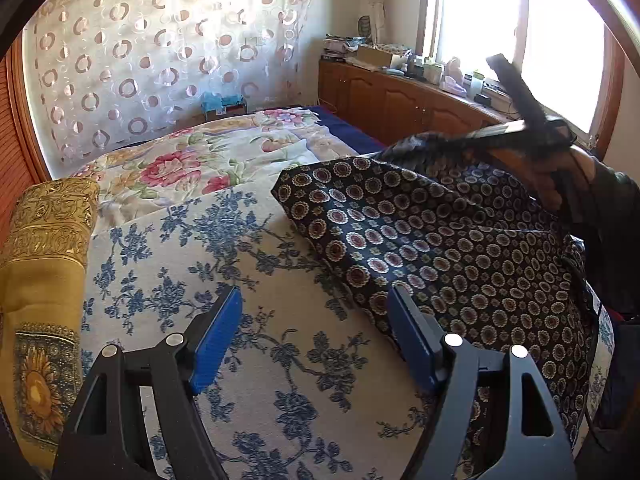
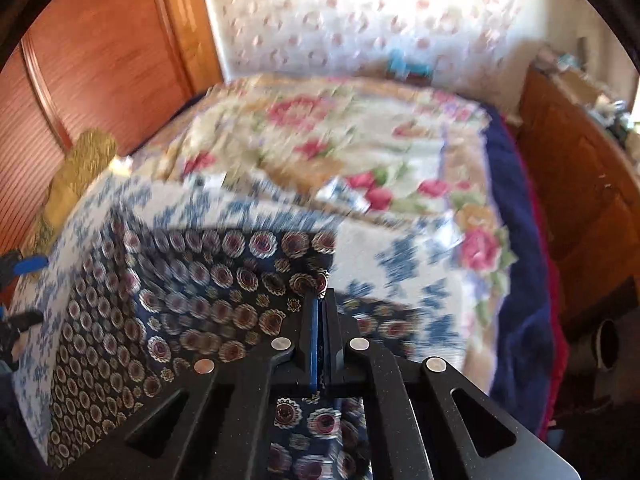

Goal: Fold small clothes

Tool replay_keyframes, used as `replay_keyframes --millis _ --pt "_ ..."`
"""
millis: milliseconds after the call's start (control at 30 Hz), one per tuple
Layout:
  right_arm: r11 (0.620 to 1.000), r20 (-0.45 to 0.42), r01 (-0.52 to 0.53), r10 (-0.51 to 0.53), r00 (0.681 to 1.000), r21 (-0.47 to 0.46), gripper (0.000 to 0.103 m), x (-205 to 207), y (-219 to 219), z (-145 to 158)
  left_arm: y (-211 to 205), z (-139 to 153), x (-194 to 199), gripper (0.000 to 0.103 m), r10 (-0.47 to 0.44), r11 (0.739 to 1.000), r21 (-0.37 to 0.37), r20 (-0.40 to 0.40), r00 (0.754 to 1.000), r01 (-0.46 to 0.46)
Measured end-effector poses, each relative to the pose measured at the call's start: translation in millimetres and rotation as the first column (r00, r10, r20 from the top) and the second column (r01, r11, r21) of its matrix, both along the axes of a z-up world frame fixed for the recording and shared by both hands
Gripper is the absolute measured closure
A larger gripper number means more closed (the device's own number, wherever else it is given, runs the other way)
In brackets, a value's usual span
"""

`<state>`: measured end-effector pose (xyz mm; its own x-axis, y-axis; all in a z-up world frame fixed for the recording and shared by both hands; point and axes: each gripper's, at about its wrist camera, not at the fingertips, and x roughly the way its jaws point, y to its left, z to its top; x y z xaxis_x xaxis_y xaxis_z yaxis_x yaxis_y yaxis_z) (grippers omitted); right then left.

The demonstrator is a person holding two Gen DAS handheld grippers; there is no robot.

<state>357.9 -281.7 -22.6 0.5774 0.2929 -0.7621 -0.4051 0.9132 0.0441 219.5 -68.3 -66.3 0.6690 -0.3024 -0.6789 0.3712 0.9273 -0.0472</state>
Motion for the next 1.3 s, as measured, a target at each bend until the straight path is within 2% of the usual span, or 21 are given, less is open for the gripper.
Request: replay_keyframes --millis 133,233,267,300,333,400,500,633,833,900,1000,1100,1133,1200,1233,1300 --pt "0.982 0.084 0.19 -0.188 0.979 -0.011 0.102 -11.5 -29.8 20.5 -5.3 0.1 -3.9 0.027 -0.01 1.0 0.0 -0.001 1.0 0.01" --pt "0.972 0.065 0.227 -0.223 0.973 -0.057 0.102 -9.1 -38.8 18.1 -8.2 0.4 -7.8 0.027 -0.014 1.0 -0.002 -0.003 1.0 0.014" --pt "0.971 0.067 0.225 -0.221 0.973 -0.075 0.097 -10.1 -37.3 17.8 -9.3 1.1 -9.5 0.027 -0.015 1.0 -0.004 -0.002 1.0 0.015" --pt "0.971 0.064 0.218 -0.213 0.975 -0.095 0.084 -10.8 -34.7 16.8 -10.3 2.5 -11.5 0.027 -0.018 1.0 -0.007 0.001 1.0 0.018" --pt "0.975 0.048 0.2 -0.196 0.979 -0.098 0.064 -11.5 -30.9 16.0 -10.8 3.6 -12.2 0.027 -0.021 1.0 -0.009 0.003 1.0 0.021" --pt "0.987 0.044 0.147 -0.144 0.989 -0.067 0.051 -14.3 -26.1 19.9 -12.9 6.4 -10.6 0.027 -0.027 1.0 -0.011 0.007 1.0 0.027" --pt "0.991 0.073 0.109 -0.103 0.992 -0.081 0.05 -14.5 -22.0 25.4 -15.2 9.2 -3.3 0.027 -0.028 1.0 -0.006 0.012 1.0 0.028" --pt "0.99 0.084 0.125 -0.12 0.989 -0.062 0.05 -4.3 -30.6 30.9 -18.2 13.7 16.3 0.027 -0.019 1.0 0.008 0.021 1.0 0.018" --pt "0.994 0.017 0.11 -0.11 0.994 -0.015 0.051 35.9 -27.3 7.3 -16.9 9.3 68.6 0.029 -0.006 0.999 -0.035 -0.027 1.0 0.005" --pt "0.995 -0.01 0.098 -0.097 0.995 0.025 0.051 48.3 -25.4 1.2 -15.7 5.7 87.5 0.04 0.002 0.999 -0.05 -0.055 0.998 -0.004" --pt "0.993 -0.038 0.089 -0.086 0.996 0.083 0.051 62.5 -31.0 -4.4 -13.0 -2.2 116.0 0.044 0.013 0.996 -0.081 -0.108 0.994 -0.022" --pt "0.984 -0.08 0.08 -0.068 0.994 0.157 0.051 73.8 -40.2 -9.8 -11.8 -10.0 130.3 0.053 0.008 0.994 -0.105 -0.149 0.989 -0.023" --pt "0.98 -0.1 0.072 -0.055 0.993 0.184 0.063 77.9 -42.5 -13.2 -13.3 -11.9 131.6 0.054 0.001 0.994 -0.107 -0.155 0.988 -0.018" --pt "0.975 -0.136 0.05 -0.021 0.99 0.216 0.073 83.2 -44.8 -19.0 -15.0 -14.9 134.0 0.056 -0.01 0.994 -0.106 -0.163 0.987 -0.007" --pt "0.975 -0.143 0.044 -0.013 0.99 0.219 0.085 85.5 -45.5 -20.7 -15.8 -16.2 134.9 0.057 -0.014 0.995 -0.104 -0.167 0.986 -0.004" --pt "0.975 -0.154 0.019 0.016 0.988 0.221 0.097 89.8 -45.2 -22.2 -16.6 -17.2 136.6 0.063 -0.017 0.995 -0.102 -0.167 0.986 0.0"
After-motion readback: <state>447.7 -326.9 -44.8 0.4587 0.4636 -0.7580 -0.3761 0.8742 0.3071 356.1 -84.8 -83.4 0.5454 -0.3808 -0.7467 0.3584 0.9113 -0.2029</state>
